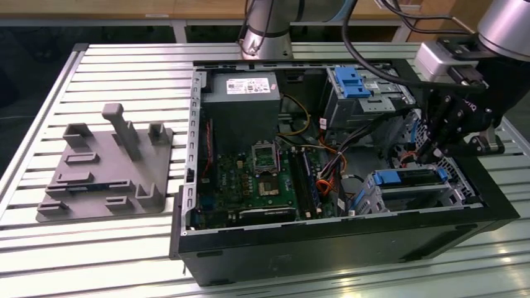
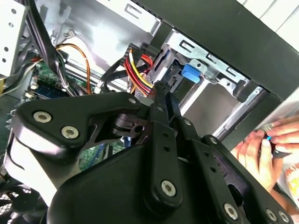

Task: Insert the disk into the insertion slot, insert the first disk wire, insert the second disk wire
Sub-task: 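Insert the first disk wire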

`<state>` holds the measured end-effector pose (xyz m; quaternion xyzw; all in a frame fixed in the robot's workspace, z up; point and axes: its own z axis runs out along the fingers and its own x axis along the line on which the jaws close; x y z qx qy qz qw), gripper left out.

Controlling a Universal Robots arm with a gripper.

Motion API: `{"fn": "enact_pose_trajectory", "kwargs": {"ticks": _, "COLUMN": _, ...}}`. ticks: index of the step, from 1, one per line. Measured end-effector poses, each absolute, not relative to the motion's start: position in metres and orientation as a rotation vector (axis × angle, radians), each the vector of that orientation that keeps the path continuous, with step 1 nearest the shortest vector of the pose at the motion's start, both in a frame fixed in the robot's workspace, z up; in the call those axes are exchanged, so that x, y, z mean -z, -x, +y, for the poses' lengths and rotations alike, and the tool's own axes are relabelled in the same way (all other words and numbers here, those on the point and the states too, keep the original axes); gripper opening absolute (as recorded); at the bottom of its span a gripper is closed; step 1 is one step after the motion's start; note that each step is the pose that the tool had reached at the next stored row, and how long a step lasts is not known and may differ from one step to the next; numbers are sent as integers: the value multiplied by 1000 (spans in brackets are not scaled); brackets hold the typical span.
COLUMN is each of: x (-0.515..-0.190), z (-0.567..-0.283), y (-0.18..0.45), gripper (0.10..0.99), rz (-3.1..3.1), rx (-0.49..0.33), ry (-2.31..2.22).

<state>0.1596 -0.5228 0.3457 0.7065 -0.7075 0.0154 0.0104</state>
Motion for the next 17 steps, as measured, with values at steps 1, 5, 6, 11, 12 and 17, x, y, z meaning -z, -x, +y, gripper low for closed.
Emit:
{"fn": "enact_pose_trajectory", "kwargs": {"ticks": 1, "x": -346, "z": -524, "y": -160, "gripper": 165, "rz": -2211, "rx": -41, "ry": -2208}}
{"fn": "enact_pose_trajectory", "kwargs": {"ticks": 5, "x": -346, "z": -525, "y": -160, "gripper": 165, "rz": -2212, "rx": -39, "ry": -2209}}
{"fn": "enact_pose_trajectory", "kwargs": {"ticks": 6, "x": -346, "z": -525, "y": -160, "gripper": 165, "rz": -2212, "rx": -39, "ry": -2209}}
{"fn": "enact_pose_trajectory", "kwargs": {"ticks": 11, "x": -345, "z": -526, "y": -160, "gripper": 165, "rz": -2212, "rx": -39, "ry": -2209}}
{"fn": "enact_pose_trajectory", "kwargs": {"ticks": 12, "x": -345, "z": -527, "y": -160, "gripper": 165, "rz": -2212, "rx": -39, "ry": -2209}}
{"fn": "enact_pose_trajectory", "kwargs": {"ticks": 17, "x": -344, "z": -529, "y": -161, "gripper": 165, "rz": -2212, "rx": -39, "ry": -2209}}
